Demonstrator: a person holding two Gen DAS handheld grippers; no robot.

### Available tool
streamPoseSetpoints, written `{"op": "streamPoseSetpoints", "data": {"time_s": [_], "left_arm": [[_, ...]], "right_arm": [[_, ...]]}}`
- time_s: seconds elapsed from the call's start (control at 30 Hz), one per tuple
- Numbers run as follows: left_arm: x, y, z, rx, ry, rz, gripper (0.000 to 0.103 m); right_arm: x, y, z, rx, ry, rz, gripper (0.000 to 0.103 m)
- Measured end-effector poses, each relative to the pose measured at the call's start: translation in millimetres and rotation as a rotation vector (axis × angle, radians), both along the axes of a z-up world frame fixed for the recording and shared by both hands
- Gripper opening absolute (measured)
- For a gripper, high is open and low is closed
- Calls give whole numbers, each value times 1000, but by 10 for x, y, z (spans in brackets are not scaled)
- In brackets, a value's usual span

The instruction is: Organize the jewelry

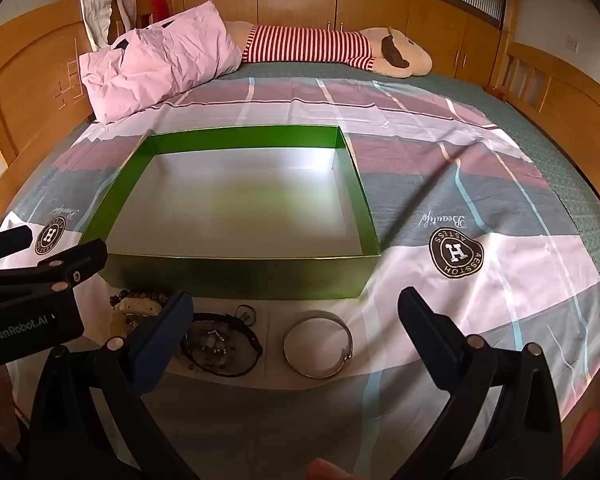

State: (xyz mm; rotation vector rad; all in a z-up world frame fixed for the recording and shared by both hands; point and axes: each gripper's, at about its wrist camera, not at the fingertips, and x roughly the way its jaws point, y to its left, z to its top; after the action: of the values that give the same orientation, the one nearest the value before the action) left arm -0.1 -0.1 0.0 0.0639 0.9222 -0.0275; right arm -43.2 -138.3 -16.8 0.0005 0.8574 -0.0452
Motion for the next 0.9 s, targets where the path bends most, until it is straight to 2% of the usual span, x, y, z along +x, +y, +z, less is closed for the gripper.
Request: {"op": "streamPoseSetpoints", "data": {"time_s": [0.9], "left_arm": [[3,-3,-5,7,7,1,101]], "right_arm": [[-17,34,10,-15,3,4,102]]}}
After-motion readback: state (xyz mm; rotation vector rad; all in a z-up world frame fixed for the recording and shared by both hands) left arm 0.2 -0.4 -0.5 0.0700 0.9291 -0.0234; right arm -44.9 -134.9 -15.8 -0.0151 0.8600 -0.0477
